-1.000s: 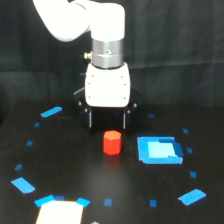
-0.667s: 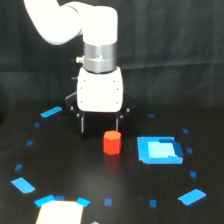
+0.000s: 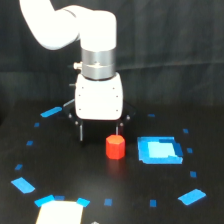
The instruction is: Pick up the red object from the table
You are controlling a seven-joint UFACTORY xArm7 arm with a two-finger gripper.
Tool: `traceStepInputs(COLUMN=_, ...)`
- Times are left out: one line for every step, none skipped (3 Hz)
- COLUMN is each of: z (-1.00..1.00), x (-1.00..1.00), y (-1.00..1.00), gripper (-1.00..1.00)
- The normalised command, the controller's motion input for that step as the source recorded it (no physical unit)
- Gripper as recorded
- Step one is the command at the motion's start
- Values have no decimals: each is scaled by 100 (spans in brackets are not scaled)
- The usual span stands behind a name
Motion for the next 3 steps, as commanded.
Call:
traceStepInputs(z=-100, x=100, y=-100, gripper=-42)
traceStepInputs(z=-100, x=56, y=-100, gripper=-100)
traceStepInputs(z=62, x=13, y=100, gripper=-100)
